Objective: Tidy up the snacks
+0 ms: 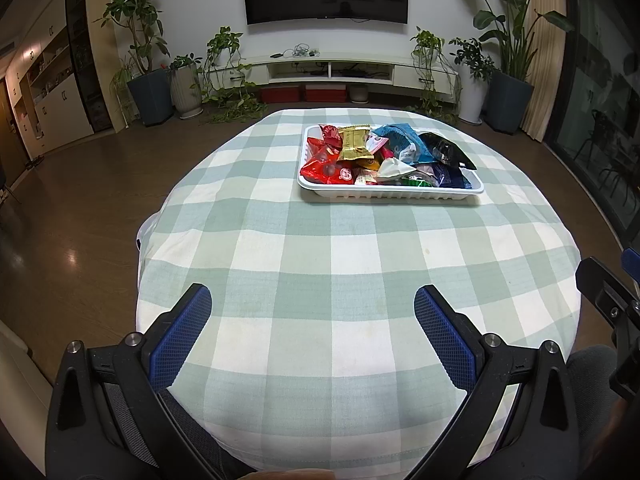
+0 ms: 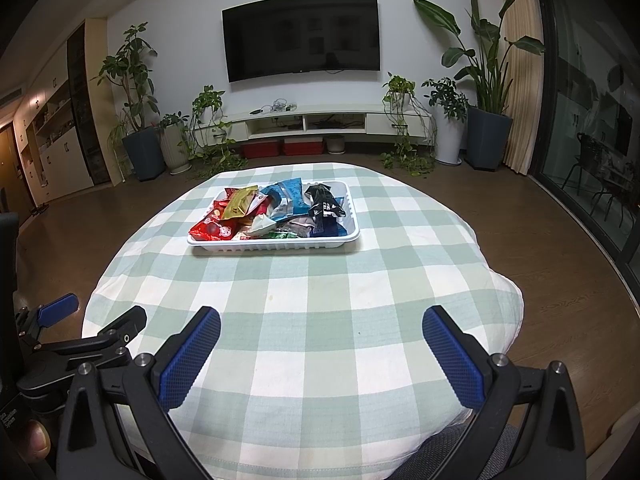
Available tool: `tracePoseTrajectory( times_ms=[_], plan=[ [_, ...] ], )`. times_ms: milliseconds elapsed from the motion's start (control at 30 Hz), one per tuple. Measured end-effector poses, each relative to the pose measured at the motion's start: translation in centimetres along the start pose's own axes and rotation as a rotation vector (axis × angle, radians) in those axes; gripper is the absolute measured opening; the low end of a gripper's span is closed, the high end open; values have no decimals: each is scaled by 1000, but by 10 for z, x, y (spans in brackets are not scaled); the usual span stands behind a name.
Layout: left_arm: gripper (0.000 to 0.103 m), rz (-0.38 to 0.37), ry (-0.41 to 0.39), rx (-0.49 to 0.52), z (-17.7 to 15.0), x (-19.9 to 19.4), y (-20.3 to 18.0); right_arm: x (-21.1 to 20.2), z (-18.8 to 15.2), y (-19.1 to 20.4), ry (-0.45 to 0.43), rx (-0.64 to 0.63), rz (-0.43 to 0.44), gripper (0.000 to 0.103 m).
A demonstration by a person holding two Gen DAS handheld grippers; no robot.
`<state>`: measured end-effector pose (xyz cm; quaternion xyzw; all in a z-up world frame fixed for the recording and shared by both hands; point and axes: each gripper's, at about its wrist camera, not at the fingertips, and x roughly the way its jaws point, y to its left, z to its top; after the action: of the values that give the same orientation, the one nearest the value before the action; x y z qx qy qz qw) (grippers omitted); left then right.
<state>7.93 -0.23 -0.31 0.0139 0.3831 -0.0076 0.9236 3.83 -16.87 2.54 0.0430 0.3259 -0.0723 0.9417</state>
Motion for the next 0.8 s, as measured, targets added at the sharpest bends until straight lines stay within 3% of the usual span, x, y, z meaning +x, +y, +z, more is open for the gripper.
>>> tracePoseTrajectory(
  times_ms=[800],
  plan=[
    [103,17,-38,-18,-2,-3,12,-1,0,1,8,3,3,103]
  ],
)
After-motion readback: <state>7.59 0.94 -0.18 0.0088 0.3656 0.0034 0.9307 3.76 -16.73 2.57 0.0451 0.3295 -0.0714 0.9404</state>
